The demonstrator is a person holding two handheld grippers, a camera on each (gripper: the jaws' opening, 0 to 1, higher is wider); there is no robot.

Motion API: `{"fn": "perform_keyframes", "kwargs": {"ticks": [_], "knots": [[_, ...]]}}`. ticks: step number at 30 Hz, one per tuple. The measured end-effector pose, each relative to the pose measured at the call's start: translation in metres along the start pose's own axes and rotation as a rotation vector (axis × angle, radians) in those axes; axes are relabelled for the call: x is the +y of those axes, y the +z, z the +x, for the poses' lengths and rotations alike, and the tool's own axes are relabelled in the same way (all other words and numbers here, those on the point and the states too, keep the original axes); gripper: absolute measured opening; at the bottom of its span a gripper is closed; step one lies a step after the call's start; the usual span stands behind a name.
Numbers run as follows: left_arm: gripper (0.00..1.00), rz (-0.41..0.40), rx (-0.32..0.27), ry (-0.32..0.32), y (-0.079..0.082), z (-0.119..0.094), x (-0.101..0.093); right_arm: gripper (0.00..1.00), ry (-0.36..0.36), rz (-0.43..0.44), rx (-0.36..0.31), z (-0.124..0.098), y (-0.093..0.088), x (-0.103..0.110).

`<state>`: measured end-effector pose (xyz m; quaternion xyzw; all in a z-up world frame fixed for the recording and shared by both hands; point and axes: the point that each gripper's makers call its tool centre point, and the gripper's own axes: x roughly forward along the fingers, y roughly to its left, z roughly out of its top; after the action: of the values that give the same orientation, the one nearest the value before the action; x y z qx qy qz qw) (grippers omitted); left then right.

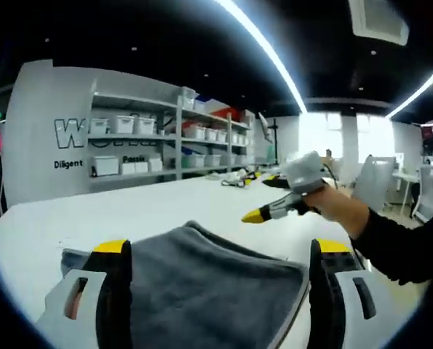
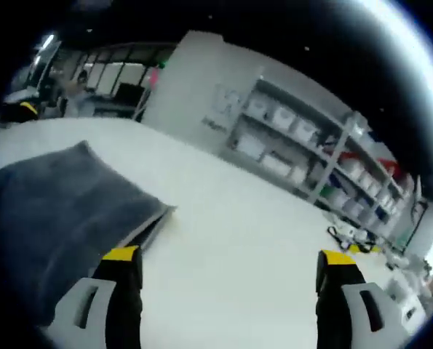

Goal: Open the folded towel by lifting each exposed corner and separating the folded layers until the towel lies flat within the target outline without major curled edges

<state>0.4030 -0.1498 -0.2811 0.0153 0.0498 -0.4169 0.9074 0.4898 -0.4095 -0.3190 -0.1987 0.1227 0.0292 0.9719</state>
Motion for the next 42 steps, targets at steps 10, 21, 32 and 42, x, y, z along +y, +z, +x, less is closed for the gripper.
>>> {"fn": "perform_keyframes", "kwargs": {"ticks": [10, 21, 32, 42], "knots": [[1.00, -0.022, -0.025, 0.068, 0.003, -0.036, 0.030, 1.00, 0.073, 0.065, -0.171, -0.093, 0.045, 0.047], [0.99, -0.004, -0.017, 0.180, -0.021, -0.089, 0.067, 1.00, 0.099, 0.025, -0.162, -0.147, 0.034, 0.096], [0.99, -0.021, -0.027, 0.219, -0.026, -0.118, 0.084, 1.00, 0.168, 0.098, -0.138, -0.145, -0.001, 0.132], [0.99, 0.099, 0.113, 0.108, -0.034, -0.121, 0.071, 1.00, 0.174, 0.130, -0.108, -0.149, -0.025, 0.138]]}}
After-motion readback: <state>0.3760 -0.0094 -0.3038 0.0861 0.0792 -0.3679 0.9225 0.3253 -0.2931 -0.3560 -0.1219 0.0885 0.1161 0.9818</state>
